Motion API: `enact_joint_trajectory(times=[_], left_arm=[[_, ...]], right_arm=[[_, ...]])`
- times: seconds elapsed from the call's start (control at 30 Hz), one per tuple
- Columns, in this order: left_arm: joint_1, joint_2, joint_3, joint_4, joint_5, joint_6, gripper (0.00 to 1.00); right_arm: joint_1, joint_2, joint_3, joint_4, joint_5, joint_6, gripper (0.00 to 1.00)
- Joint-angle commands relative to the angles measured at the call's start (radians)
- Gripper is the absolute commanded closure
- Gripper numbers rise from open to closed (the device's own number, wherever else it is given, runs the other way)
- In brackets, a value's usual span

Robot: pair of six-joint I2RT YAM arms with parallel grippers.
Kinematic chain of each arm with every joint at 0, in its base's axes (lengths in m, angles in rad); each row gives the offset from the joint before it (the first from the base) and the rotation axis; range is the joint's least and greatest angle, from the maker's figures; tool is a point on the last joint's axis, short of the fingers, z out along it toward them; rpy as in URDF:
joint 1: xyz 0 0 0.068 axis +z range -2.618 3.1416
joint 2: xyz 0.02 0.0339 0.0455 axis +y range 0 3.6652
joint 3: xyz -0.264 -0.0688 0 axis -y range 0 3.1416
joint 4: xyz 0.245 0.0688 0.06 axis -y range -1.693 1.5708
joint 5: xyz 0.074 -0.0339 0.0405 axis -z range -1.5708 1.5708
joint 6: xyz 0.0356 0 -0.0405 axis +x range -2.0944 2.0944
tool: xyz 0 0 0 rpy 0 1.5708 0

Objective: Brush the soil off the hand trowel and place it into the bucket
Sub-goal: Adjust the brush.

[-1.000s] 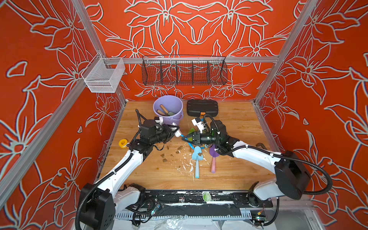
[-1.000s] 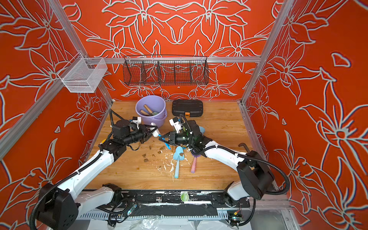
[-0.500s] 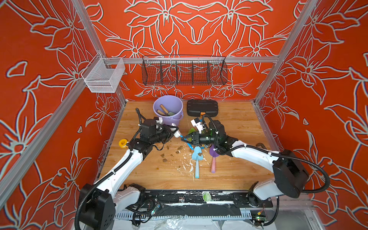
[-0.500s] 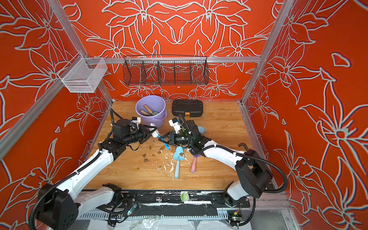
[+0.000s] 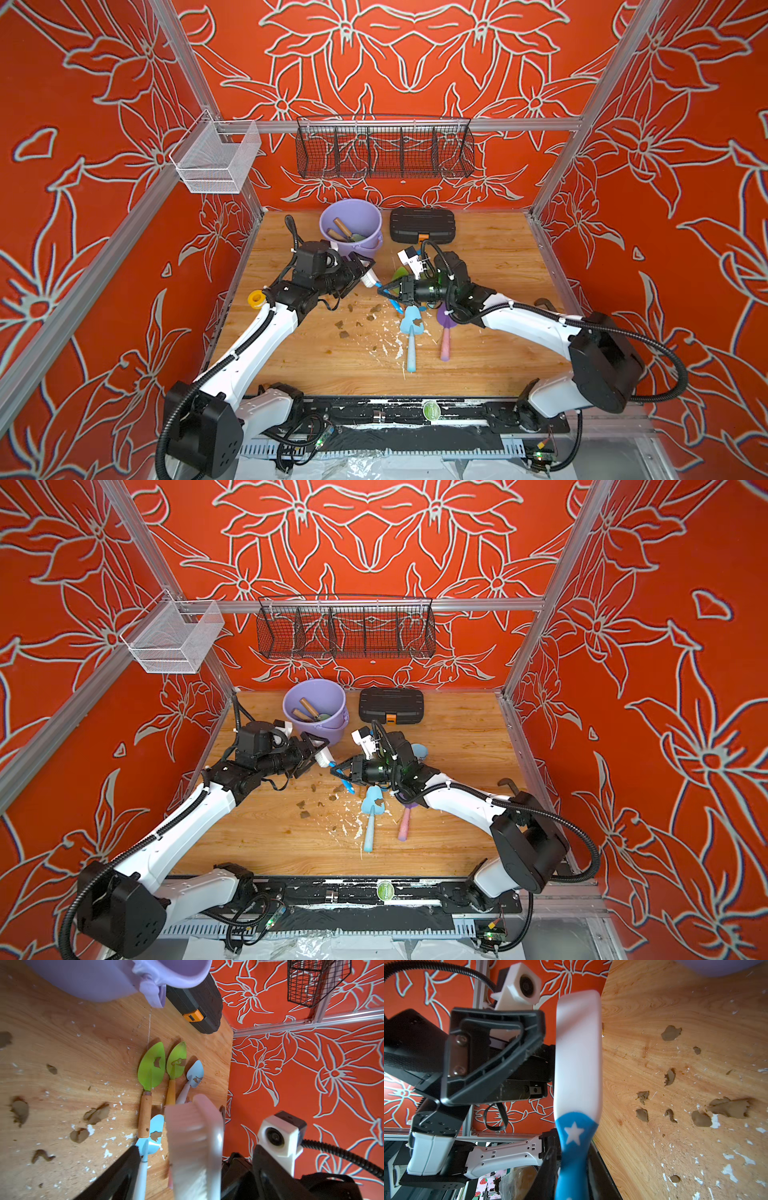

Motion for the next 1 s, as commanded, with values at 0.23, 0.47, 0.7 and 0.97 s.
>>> enact_joint_trajectory(times=[0.23,0.47,0.7,0.97], left_arm=[[-0.010,-0.060,0.099,-0.424,-0.164,0.337,0.22],[-0.215,-0.047,-0.035,-0.399,-0.218,0.298,0.26],[-0.391,0.049,-0.072,-0.303,-0.194,0.285,0.29],[-0.518,0.215,0.018,-0.278,-0.278,0.306,0.35]], right_arm=[[-0.012,-0.155,0.046,-0.671,0.349,-0.283,1.00],[-0.012,-0.345,-0.019,-0.879,0.552,-0.355,1.00],[-0.012,-0.424,-0.053,-0.938,0.617,-0.345,1.00],[-0.018,-0.414,-0.080,-0.926,0.630,-0.324,1.00]])
